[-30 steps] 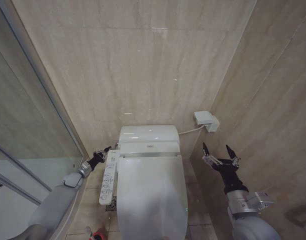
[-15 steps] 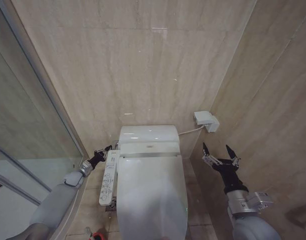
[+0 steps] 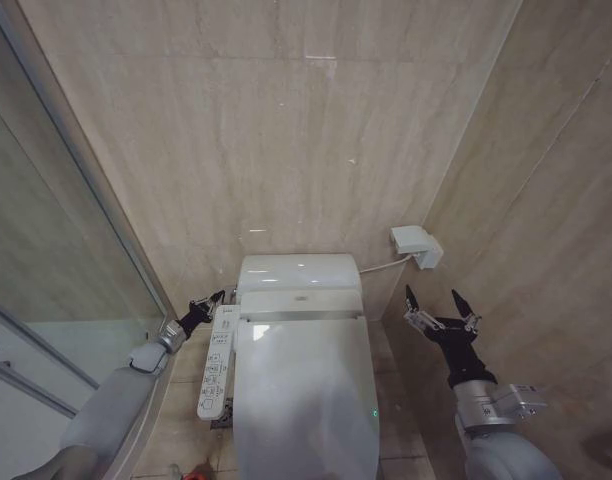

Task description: Open the toilet lid, clean the toilet bowl with a toilet brush, close the toilet lid, and flush.

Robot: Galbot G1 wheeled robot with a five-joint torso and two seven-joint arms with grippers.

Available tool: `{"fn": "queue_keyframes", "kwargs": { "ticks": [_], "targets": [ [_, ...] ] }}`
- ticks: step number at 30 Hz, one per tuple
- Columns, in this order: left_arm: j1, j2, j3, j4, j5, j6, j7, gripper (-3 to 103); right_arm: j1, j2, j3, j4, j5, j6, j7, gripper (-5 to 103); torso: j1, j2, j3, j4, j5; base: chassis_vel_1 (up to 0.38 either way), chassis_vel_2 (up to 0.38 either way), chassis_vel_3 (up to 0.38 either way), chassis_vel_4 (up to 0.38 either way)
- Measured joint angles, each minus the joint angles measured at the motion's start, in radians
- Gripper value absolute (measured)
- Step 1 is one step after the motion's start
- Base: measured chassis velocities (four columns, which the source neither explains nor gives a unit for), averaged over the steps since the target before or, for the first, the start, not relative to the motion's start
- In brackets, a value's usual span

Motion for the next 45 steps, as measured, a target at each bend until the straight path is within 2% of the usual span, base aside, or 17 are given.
{"fn": "queue_keyframes", "kwargs": {
  "ticks": [12, 22, 24, 25, 29, 45],
  "targets": [
    [-0.010, -0.021, 0.000, 0.047, 0.006, -0.013, 0.010, 0, 0.000, 0.000, 0.000, 0.000, 0.000, 0.000, 0.000, 100, 0.000, 0.000, 0.000, 0.0002, 0.0005, 0.000, 0.000, 0.000, 0.000],
    [0.006, -0.038, -0.015, 0.038, 0.013, -0.015, 0.010, 0, 0.000, 0.000, 0.000, 0.000, 0.000, 0.000, 0.000, 100, 0.000, 0.000, 0.000, 0.0004, 0.0007, 0.000, 0.000, 0.000, 0.000],
    [0.019, -0.040, -0.017, 0.039, 0.022, -0.015, 0.011, 0, 0.000, 0.000, 0.000, 0.000, 0.000, 0.000, 0.000, 100, 0.000, 0.000, 0.000, 0.0007, -0.0004, 0.000, 0.000, 0.000, 0.000],
    [0.021, -0.040, -0.018, 0.040, 0.025, -0.012, 0.013, 0, 0.000, 0.000, 0.000, 0.000, 0.000, 0.000, 0.000, 100, 0.000, 0.000, 0.001, -0.0002, -0.0021, 0.000, 0.000, 0.000, 0.000],
    [0.022, -0.037, -0.020, 0.040, 0.027, -0.012, 0.014, 0, 0.000, 0.000, 0.000, 0.000, 0.000, 0.000, 0.000, 100, 0.000, 0.000, 0.000, -0.0006, -0.0001, 0.000, 0.000, 0.000, 0.000],
    [0.016, -0.033, -0.024, 0.034, 0.026, -0.013, 0.014, 0, 0.000, 0.000, 0.000, 0.000, 0.000, 0.000, 0.000, 100, 0.000, 0.000, 0.000, -0.0001, -0.0003, 0.000, 0.000, 0.000, 0.000]
  ]
}}
